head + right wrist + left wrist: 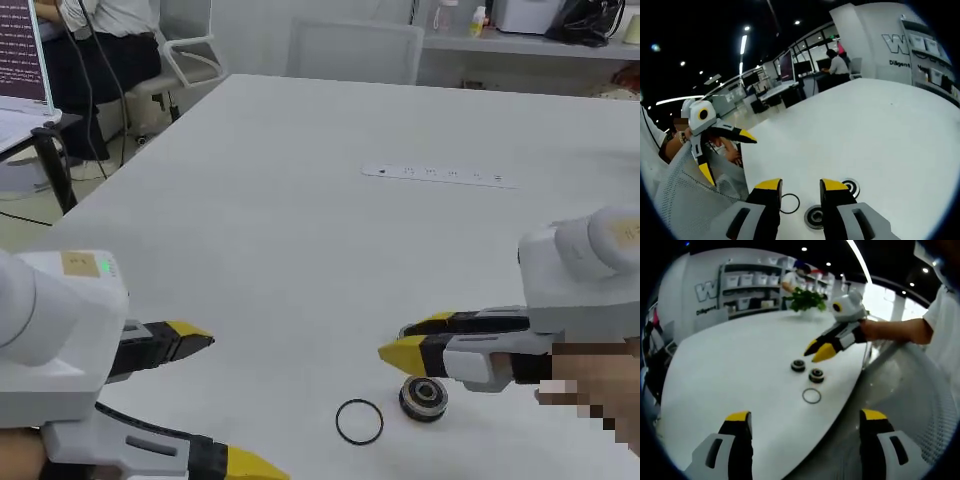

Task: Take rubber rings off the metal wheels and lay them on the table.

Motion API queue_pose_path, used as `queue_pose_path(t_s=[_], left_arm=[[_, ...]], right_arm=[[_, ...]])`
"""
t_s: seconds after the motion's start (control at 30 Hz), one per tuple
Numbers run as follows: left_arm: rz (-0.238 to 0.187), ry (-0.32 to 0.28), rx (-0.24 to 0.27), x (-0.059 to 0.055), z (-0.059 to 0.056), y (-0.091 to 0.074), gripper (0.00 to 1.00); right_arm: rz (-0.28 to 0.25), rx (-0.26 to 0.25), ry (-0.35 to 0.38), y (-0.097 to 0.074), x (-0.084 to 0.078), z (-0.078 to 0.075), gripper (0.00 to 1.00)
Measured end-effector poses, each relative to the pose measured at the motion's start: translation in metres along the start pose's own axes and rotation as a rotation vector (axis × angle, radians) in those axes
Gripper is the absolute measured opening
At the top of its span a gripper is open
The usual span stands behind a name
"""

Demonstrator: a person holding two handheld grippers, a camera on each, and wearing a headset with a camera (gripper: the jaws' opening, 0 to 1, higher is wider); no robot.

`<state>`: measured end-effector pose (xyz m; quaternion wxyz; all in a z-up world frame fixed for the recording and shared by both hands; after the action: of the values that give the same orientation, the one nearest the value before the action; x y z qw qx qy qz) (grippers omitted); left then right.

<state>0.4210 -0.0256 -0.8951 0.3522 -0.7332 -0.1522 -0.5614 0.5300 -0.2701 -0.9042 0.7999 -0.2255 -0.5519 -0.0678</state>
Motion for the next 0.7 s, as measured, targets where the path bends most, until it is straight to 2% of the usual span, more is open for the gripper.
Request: queue_pose_path(t_s=[0.2, 0.7], left_arm=[[-0.003, 0.006, 0.002, 0.0, 0.0, 0.0, 0.9], [-0.005, 0.009, -0.005, 0.001, -0.001, 0.0, 0.88]], right_arm=[[-0.038, -0.023, 0.014, -0.008, 0.008, -0.002, 0.38], [-0.039, -0.067, -0.024, -0.025, 0.014, -0.007, 0.58]])
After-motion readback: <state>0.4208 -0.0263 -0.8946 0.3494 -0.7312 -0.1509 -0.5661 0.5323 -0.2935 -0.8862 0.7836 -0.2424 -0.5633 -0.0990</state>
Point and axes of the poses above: the centre of the closed fingertips' face, and the gripper's own axes: y roughly forward along the fingers, z roughly to its left, x roughly out of its top, the point moved 10 cm from there along -y, roughly backward along the fingers, and after that the axes turned 14 degrees about -z, right-handed, at the moved point
